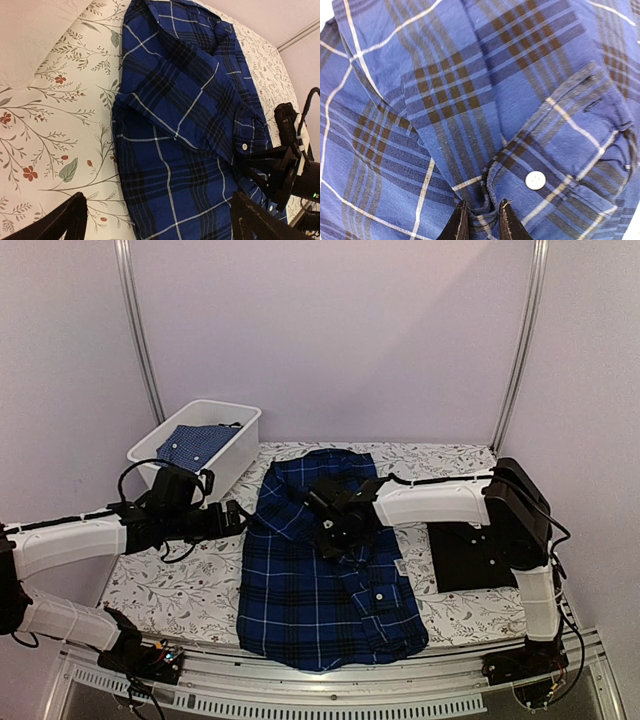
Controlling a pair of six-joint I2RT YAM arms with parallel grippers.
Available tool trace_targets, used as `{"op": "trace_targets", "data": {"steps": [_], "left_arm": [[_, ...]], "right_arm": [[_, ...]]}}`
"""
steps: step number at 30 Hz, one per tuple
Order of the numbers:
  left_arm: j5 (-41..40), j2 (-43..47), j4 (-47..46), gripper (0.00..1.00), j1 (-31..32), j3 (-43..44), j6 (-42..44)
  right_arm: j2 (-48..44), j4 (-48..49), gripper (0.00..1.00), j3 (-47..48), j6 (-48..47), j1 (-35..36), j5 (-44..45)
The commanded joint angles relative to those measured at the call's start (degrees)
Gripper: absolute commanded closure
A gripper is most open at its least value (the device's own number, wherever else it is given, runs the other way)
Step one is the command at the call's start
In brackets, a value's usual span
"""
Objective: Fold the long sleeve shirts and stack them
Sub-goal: Pick up the sleeve from the 1/3-folded shirt, then pick up the 1/3-folded shirt from the center of the board.
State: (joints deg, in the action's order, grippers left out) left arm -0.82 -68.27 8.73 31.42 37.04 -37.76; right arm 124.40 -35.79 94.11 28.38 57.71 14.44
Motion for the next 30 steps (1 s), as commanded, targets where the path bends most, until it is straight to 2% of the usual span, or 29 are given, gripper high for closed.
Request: {"op": "trace_targets", "data": {"steps": [1, 7, 11, 15, 20, 22, 30], "left_arm": [[3.00, -0.01, 0.68, 0.00, -0.66, -1.14, -0.51], [6.25, -0.64, 2.02, 0.01, -0.66, -1.50, -1.25], [8.93, -2.34, 5.62, 0.07, -0.61, -0.68, -1.68], [13.07, -5.14, 8.45, 0.19, -0.44, -0.47, -3.16], [14.04, -8.29, 13.18, 0.34, 3.32, 0.30, -4.97], [14.59, -8.41, 14.95, 0.37, 5.56, -0.14, -6.80], [18.56, -3.39, 19.03, 0.31, 14.59, -4.35, -15.16]], "right_arm": [[-3.92, 1.42, 0.82, -1.03, 0.80, -0.83, -0.56], [-4.86, 1.54, 1.00, -1.08, 0.89, -1.87, -0.92], [-7.62, 1.59, 1.00, 0.25, -0.44, -4.45, 1.89], [-10.80, 2.90, 1.00, 3.71, -4.79, -8.16, 6.01], [-13.41, 10.84, 1.00, 7.31, -13.71, -12.31, 7.05], [-13.43, 13.31, 1.00, 9.17, -16.57, -13.65, 6.33], [-11.25, 19.58, 1.00, 13.10, -22.49, -16.01, 2.20]]}}
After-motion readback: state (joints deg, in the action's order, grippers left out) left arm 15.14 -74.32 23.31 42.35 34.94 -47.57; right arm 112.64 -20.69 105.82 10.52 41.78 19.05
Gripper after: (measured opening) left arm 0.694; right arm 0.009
